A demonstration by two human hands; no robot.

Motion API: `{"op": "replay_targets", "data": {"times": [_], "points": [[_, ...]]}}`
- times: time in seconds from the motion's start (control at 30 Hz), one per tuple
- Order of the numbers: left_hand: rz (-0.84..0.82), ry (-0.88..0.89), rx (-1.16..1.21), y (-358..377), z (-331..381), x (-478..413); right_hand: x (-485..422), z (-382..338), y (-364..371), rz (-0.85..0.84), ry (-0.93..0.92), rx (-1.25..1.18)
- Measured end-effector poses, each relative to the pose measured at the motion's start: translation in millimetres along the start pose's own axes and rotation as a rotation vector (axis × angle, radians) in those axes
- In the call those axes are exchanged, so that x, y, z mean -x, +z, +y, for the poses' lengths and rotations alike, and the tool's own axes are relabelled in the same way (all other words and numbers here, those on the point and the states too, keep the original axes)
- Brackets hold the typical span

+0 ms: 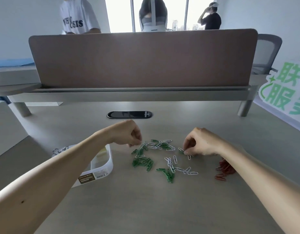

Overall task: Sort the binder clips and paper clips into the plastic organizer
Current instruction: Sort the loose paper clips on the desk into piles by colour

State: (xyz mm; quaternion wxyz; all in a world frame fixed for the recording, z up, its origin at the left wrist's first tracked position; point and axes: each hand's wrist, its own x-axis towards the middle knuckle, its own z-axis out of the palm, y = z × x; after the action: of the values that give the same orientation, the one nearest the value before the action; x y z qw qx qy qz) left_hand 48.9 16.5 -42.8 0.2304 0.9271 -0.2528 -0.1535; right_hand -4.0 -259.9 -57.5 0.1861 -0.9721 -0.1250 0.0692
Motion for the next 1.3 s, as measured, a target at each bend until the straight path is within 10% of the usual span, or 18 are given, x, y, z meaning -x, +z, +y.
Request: {"op": "replay_targets", "data": {"times": [1.07,1.3], "points": [[0.084,0.039,-0.197,4,8,-28,-39,-53,-1,0.049,-0.118,0.021],[-0.284,0.054,-0.138,-9,-8,20,-34,-88,19,-0.076,-0.281,-0.15]]}}
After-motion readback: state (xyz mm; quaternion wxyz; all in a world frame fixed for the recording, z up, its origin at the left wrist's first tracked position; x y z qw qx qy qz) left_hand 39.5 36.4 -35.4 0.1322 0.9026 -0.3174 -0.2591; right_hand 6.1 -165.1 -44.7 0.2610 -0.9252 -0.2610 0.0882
